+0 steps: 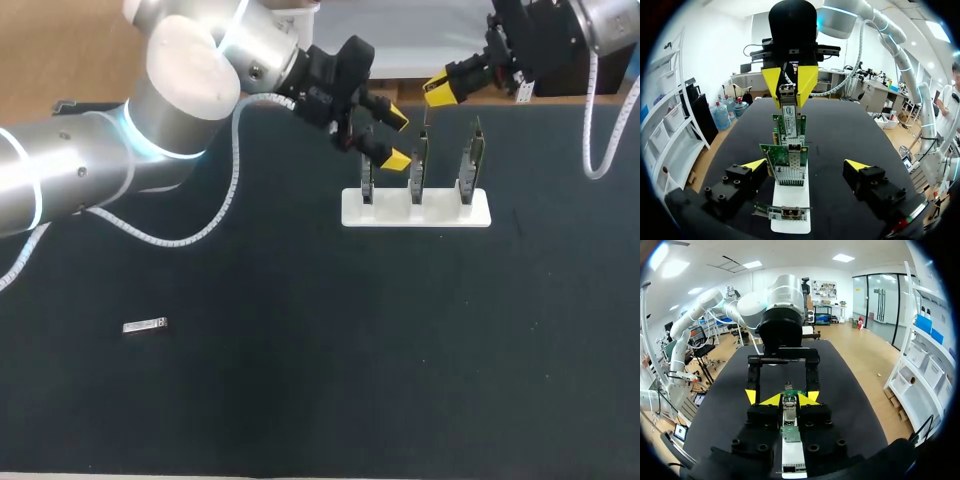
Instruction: Pick up the optical module with the left hand, and insert it into the network port with the right hand.
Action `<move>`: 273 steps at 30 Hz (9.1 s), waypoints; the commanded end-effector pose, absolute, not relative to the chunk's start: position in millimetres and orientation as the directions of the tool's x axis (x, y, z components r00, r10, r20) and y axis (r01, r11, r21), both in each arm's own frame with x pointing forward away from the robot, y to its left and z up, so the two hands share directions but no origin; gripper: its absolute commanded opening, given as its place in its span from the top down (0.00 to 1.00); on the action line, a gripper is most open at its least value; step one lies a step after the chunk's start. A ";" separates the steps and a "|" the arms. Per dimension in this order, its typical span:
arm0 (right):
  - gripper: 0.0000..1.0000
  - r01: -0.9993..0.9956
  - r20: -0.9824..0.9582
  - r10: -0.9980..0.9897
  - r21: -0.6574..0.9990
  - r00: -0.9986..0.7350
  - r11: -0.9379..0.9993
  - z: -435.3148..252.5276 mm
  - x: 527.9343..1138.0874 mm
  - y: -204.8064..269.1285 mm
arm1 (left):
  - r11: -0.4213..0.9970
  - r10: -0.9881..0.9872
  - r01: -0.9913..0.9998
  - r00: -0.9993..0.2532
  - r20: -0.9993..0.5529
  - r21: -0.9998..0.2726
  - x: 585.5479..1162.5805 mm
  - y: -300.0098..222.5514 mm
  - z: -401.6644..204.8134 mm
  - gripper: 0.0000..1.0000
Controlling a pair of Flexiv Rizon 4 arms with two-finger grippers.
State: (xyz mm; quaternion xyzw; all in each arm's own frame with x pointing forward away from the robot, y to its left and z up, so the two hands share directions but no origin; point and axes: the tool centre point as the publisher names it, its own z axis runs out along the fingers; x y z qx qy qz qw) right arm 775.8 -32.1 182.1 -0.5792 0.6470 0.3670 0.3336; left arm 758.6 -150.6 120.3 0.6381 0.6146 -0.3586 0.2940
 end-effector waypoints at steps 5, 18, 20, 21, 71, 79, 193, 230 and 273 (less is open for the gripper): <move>1.00 -0.994 -0.858 -0.503 0.087 -0.106 0.060 182.8 776.7 -32.1 | -0.083 0.586 0.994 -0.009 -0.810 -0.070 761.0 -152.3 120.0 0.00; 1.00 -0.994 -0.860 -0.499 0.090 -0.109 0.062 182.4 778.6 -32.4 | -0.085 0.598 0.993 -0.016 -0.802 -0.083 759.3 -150.5 116.2 0.00; 1.00 -0.994 -0.861 -0.498 0.090 -0.109 0.062 182.3 778.7 -32.4 | -0.083 0.598 0.993 -0.019 -0.801 -0.086 759.3 -150.5 116.0 0.00; 1.00 -0.994 -0.861 -0.497 0.090 -0.109 0.062 182.2 778.8 -32.5 | -0.083 0.598 0.993 -0.019 -0.801 -0.086 759.3 -150.5 115.9 0.00; 1.00 -0.997 -0.846 -0.527 0.071 -0.083 0.044 174.5 771.1 -27.2 | -0.082 0.604 0.993 -0.023 -0.797 -0.090 759.6 -152.9 115.1 0.00; 1.00 -0.997 -0.842 -0.533 0.072 -0.082 0.040 171.9 769.7 -26.4 | -0.082 0.604 0.993 -0.023 -0.797 -0.090 759.6 -152.9 115.1 0.00; 1.00 -0.997 -0.841 -0.536 0.058 -0.075 0.048 162.9 774.1 -27.2 | -0.082 0.604 0.993 -0.023 -0.797 -0.090 759.6 -152.9 115.1 0.00; 1.00 -0.998 -0.849 -0.524 0.044 -0.064 0.051 167.7 771.2 -26.5 | -0.082 0.604 0.993 -0.023 -0.797 -0.090 759.6 -152.9 115.1 0.00; 1.00 -0.997 -0.841 -0.535 0.058 -0.079 0.056 156.8 769.4 -27.3 | -0.082 0.604 0.993 -0.023 -0.797 -0.090 759.6 -152.9 115.1 0.00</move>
